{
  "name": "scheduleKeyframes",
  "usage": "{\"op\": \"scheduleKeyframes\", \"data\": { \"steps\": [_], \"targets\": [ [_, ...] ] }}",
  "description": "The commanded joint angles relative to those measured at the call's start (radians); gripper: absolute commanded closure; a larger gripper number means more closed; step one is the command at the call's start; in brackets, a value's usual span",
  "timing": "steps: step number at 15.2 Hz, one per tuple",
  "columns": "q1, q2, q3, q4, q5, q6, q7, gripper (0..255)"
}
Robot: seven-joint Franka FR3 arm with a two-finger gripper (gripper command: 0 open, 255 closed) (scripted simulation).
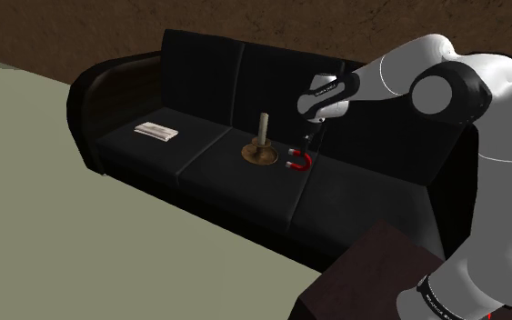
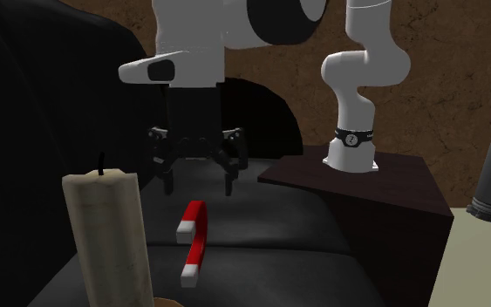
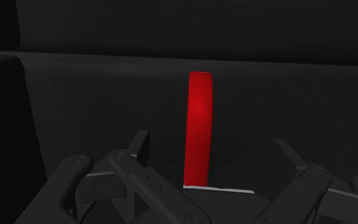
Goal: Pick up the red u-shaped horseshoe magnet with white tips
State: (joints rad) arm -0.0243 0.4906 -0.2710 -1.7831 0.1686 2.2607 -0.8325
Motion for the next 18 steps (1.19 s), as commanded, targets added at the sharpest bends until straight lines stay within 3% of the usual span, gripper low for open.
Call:
{"op": "scheduleKeyframes", "data": {
  "steps": [1,10,11,18],
  "targets": [
    [-0.011,0.047,0.009,0.046,0.008,0.002,-0.019,0],
    [-0.020,0.110,0.023,0.036,0.028,0.074,-0.031,0],
    [-0.020,0.109,0.023,0.035,0.028,0.074,-0.032,255],
    [-0.020,0.108,0.023,0.035,0.028,0.074,-0.032,255]
  ]
}}
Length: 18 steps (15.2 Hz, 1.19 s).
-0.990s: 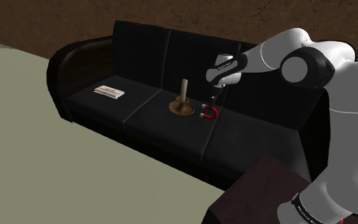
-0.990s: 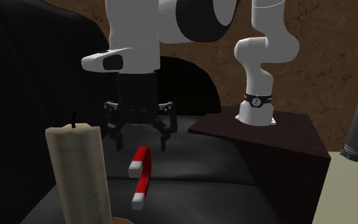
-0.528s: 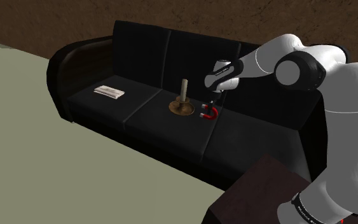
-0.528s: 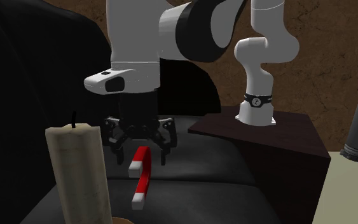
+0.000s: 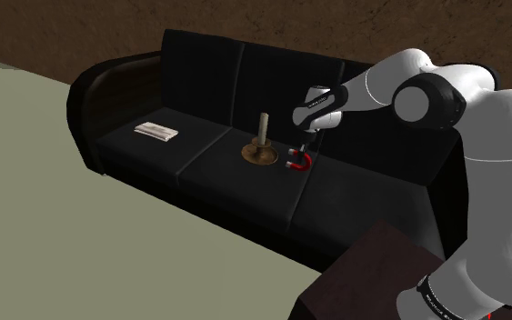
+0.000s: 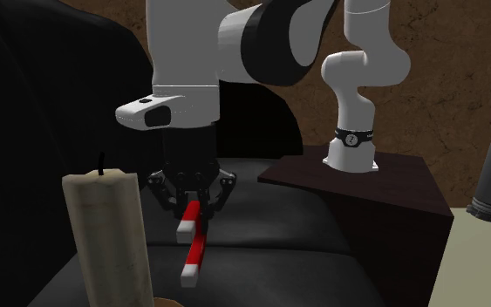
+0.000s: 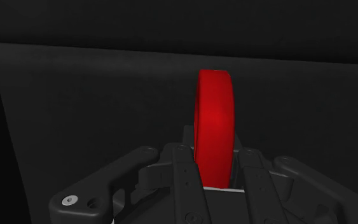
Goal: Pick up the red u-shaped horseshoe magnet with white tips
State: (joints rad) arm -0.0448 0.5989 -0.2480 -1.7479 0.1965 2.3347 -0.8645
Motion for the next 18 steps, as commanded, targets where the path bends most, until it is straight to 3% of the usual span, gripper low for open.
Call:
{"op": "scheduleKeyframes", "data": {
  "steps": [1,18],
  "targets": [
    [0.000,0.000,0.000,0.000,0.000,0.000,0.000,255],
    [0.017,-0.117,-0.025,0.034,-0.039,-0.149,0.025,255]
  ]
}}
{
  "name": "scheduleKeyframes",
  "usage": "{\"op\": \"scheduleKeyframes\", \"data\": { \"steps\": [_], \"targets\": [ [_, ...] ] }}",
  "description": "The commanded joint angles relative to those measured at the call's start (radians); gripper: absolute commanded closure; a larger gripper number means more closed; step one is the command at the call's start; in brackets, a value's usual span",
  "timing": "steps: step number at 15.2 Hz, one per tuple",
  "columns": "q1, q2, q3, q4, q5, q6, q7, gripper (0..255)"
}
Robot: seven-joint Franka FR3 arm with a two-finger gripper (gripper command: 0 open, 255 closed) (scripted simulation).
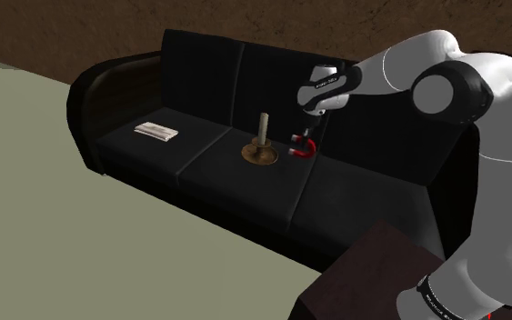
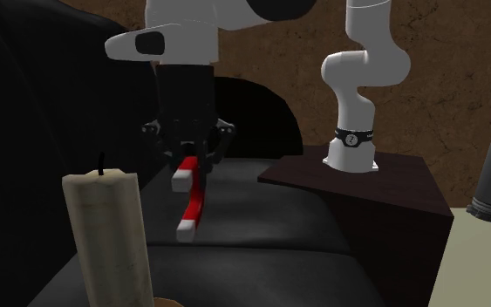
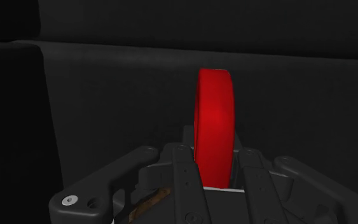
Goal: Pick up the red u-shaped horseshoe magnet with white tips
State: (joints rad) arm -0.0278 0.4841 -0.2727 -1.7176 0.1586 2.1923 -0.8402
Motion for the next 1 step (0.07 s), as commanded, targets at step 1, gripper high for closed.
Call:
{"op": "scheduleKeyframes", "data": {
  "steps": [1],
  "targets": [
    [0.000,-0.002,-0.001,0.004,-0.001,-0.006,0.001,255]
  ]
}}
